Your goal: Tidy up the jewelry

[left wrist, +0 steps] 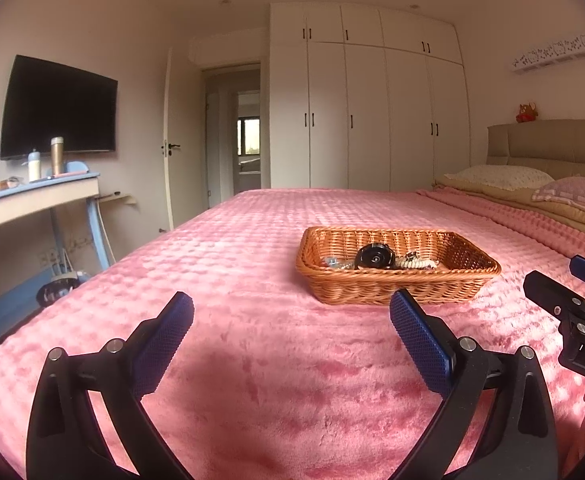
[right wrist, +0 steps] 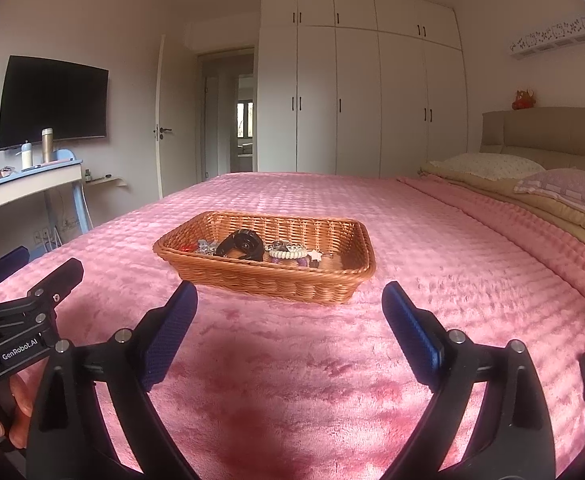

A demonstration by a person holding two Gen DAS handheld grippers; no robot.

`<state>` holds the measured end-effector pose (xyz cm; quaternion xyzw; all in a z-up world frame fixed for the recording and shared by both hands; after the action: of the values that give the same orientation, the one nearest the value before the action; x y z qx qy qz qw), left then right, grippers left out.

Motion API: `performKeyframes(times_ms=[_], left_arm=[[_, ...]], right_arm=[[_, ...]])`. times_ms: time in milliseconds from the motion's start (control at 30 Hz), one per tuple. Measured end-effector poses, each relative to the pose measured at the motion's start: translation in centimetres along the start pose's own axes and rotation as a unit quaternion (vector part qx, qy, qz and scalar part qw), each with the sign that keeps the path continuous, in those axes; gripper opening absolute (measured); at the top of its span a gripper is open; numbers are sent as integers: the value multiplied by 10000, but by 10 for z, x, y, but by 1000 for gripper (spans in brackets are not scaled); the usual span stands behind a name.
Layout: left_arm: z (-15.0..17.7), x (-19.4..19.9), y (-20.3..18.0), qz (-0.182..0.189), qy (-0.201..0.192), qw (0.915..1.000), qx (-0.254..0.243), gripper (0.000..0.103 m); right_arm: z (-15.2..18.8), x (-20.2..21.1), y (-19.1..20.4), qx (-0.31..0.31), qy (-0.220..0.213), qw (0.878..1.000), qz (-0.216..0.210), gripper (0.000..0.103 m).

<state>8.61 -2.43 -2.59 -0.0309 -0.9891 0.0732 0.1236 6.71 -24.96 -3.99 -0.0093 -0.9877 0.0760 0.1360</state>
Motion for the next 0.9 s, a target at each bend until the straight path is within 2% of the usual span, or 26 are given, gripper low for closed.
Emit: performKeyframes(times_ms=[900], left_arm=[[2, -2, 2, -12, 91, 10000, 2, 95]], right_arm=[[2, -2, -1, -15, 43, 10000, 7, 93]])
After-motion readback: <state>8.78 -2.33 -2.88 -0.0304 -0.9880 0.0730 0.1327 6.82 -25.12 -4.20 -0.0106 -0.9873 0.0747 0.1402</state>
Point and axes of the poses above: each gripper's, at about its wrist camera, not at the fingertips, and x roughly against the way its jaws point, y to its left, z to its underside, the point moved 8 cm from there along -x, roughly the way its jaws point, and after that the axes turned 10 degrees about x, right-handed, at the moved point
